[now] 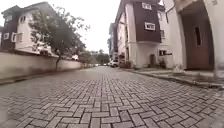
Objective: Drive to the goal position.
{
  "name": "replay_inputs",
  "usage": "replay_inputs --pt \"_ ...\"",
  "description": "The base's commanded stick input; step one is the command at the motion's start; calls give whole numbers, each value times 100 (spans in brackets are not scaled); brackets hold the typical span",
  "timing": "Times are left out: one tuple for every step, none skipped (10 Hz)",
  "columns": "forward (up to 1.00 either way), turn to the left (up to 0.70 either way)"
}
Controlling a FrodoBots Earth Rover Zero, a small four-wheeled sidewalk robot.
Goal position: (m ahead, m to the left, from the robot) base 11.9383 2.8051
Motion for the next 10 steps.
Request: replay_inputs --pt "50 50" --pt "50 29" --pt "50 28" --pt "50 29" --pt "50 34" --pt "50 44" --pt "50 48" --pt "50 50" --pt "50 50" --pt "50 50"
